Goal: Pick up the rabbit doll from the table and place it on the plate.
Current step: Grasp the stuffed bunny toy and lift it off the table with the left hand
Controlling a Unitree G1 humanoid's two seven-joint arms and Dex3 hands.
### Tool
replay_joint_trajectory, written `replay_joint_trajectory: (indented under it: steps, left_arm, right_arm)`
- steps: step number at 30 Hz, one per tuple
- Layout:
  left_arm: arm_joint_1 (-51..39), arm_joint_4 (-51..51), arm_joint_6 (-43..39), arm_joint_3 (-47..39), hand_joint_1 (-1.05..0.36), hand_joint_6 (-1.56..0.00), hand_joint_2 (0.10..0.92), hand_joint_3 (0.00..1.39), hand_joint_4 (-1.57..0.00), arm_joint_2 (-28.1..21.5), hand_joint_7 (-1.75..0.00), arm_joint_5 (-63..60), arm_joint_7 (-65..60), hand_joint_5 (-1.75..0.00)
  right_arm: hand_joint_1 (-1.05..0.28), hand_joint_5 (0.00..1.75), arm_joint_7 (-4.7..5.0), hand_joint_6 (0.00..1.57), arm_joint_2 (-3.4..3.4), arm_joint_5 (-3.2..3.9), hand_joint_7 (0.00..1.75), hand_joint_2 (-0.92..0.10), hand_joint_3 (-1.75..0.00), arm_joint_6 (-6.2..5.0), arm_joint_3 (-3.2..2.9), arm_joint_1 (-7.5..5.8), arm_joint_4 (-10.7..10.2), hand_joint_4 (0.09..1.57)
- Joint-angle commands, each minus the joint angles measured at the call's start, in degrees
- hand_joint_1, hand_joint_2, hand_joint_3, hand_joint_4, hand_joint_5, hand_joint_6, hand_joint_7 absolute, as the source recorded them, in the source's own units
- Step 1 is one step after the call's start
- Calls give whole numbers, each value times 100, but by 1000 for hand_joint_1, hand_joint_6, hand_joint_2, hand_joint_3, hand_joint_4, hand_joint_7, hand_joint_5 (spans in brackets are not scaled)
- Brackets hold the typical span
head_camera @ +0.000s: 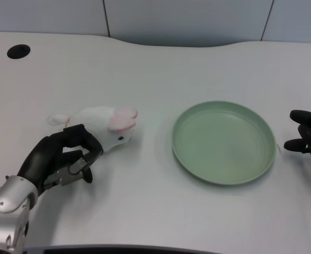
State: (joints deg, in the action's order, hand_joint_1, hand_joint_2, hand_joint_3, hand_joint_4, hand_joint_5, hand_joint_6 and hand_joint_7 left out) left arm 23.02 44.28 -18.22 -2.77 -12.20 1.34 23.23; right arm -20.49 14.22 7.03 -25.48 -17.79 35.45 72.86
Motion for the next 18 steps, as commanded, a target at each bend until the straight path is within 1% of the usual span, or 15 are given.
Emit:
replay_joint_trajectory:
  steps: [1, 2, 4, 6, 9, 10, 11, 12, 13, 14, 15, 16, 17, 18]
  left_arm:
    - [-179, -281, -670, 39, -491, -461, 921, 436, -603, -90, -1624, -269, -429, -1746]
    - [-189, -306, -767, 52, -491, -451, 921, 435, -594, -100, -1642, -324, -502, -1746]
    - [-189, -493, -922, 114, -497, -434, 921, 444, -596, -214, -1658, -611, -770, -1746]
    - [-194, -575, -975, 148, -499, -425, 921, 450, -599, -261, -1668, -742, -903, -1746]
    - [-206, -593, -977, 177, -499, -420, 921, 454, -600, -269, -1676, -760, -960, -1746]
    - [-105, -723, -1147, 247, -499, -418, 921, 454, -600, -501, -1677, -1075, -1112, -1746]
    - [-29, -817, -1276, 300, -508, -471, 921, 409, -571, -676, -1436, -1317, -1233, -1661]
    - [21, -878, -1368, 336, -515, -529, 921, 381, -557, -792, -1242, -1492, -1325, -1601]
    - [128, -974, -1473, 427, -517, -549, 921, 371, -552, -1023, -1174, -1900, -1533, -1580]
    - [190, -1016, -1526, 489, -551, -568, 921, 293, -570, -1158, -890, -2159, -1680, -1376]
    - [234, -1037, -1567, 541, -573, -638, 921, 246, -602, -1253, -602, -2342, -1800, -1210]
    - [314, -1066, -1659, 624, -580, -663, 921, 229, -613, -1403, -502, -2654, -2027, -1153]
    - [378, -1102, -1689, 695, -615, -665, 921, 180, -608, -1516, -349, -2880, -2174, -1009]
    - [460, -1164, -1674, 777, -646, -665, 921, 154, -601, -1649, -218, -3095, -2242, -884]
  right_arm:
    - [-421, 877, 21, 984, 86, 21, 8, -921, -233, -53, -16, 19, 13, 737]
    - [-423, 877, 28, 984, 86, 9, 7, -921, -233, -74, -8, 16, 14, 737]
    - [-427, 870, 99, 979, 91, -45, 5, -921, -235, -83, 34, 20, 14, 729]
    - [-429, 865, 132, 976, 93, -72, 3, -921, -237, -84, 49, 22, 13, 724]
    - [-429, 861, 141, 976, 92, -78, 3, -921, -239, -84, 49, 22, 12, 725]
    - [-430, 860, 121, 976, 77, -53, 3, -921, -239, -50, 33, 29, 10, 725]
    - [-427, 859, 106, 974, 65, -35, 2, -921, -237, -25, 21, 34, 7, 725]
    - [-425, 859, 96, 973, 58, -22, 1, -921, -235, -8, 12, 38, 6, 725]
    - [-424, 859, 101, 972, 46, -17, 1, -921, -234, 4, 9, 42, 4, 725]
    - [-422, 861, 109, 975, 39, -18, 2, -921, -233, 7, 10, 44, 4, 729]
    - [-420, 863, 114, 977, 34, -19, 3, -921, -233, 9, 11, 45, 3, 731]
    - [-419, 865, 105, 977, 25, -14, 3, -921, -233, -6, 8, 43, 4, 731]
    - [-417, 866, 97, 976, 19, -13, 3, -921, -234, -18, 7, 41, 3, 731]
    - [-423, 868, 108, 977, 15, -26, 3, -921, -235, -20, 18, 42, 4, 729]
